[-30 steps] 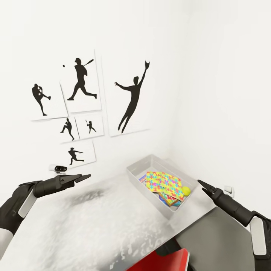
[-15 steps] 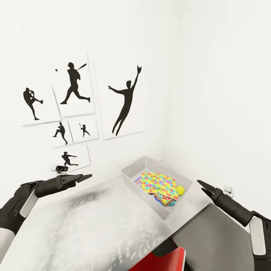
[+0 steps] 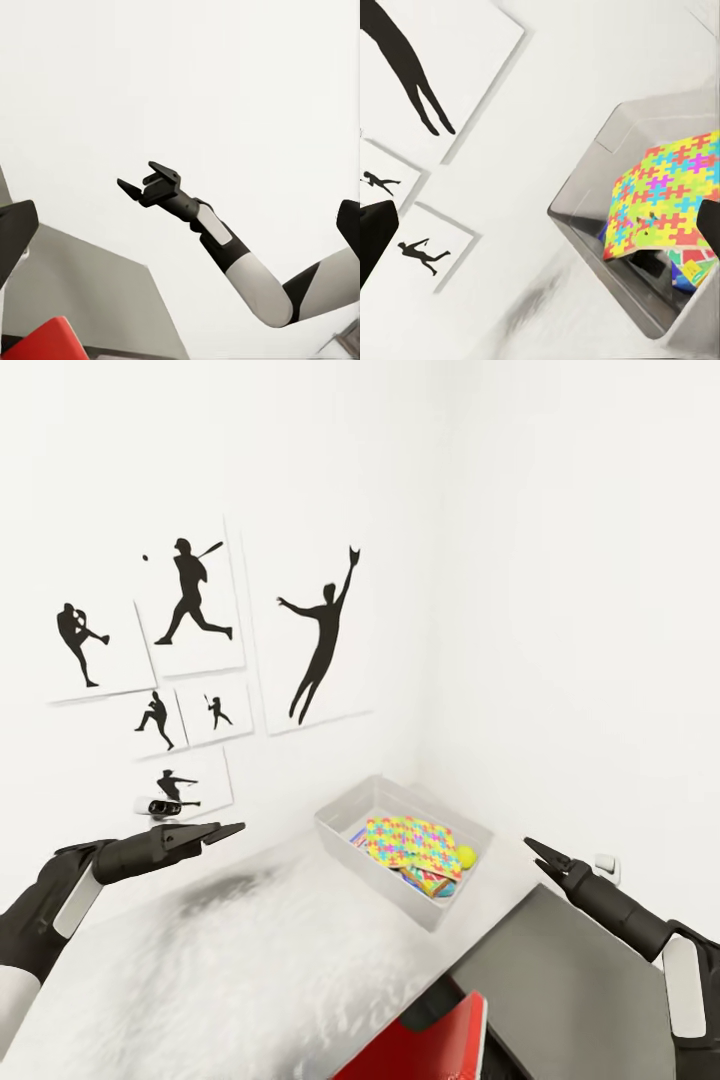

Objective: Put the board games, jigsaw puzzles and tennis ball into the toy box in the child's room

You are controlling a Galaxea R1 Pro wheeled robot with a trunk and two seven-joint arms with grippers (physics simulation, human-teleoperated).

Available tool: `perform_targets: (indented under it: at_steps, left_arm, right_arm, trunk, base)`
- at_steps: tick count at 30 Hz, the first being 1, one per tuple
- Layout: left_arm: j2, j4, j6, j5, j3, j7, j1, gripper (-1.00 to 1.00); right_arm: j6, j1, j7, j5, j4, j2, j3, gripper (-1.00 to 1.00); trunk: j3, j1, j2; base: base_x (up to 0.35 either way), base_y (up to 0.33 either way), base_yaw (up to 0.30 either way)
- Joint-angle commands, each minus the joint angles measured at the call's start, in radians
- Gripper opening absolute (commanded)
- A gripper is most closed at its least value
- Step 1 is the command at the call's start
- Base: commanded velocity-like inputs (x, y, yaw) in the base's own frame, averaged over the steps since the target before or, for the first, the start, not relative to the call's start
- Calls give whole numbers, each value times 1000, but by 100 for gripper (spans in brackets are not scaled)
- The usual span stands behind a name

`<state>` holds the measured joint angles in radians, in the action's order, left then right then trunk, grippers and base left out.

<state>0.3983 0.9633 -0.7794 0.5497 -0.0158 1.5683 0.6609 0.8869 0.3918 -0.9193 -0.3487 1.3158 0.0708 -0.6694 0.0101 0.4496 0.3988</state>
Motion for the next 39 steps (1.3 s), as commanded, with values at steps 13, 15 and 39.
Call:
perform_targets:
  at_steps: [13,15,39]
  left_arm:
    - [2,0,-8,2,0,3,0,100]
    - [2,0,-8,1,0,3,0,100]
    - [2,0,-8,1,-1,3,0,100]
  right_arm:
    - [4,1,-4,0,-2,0,-2,100]
    - [4,1,-4,0,-1,0,-2,100]
    - [3,1,3,2,0,0,4,100]
  trunk:
    - [-19,0,1]
    - [-20,0,1]
    - [-21,0,1]
  base:
    - [-131,83,-146]
    - [-124,120,-52]
    - [-32,25,-8]
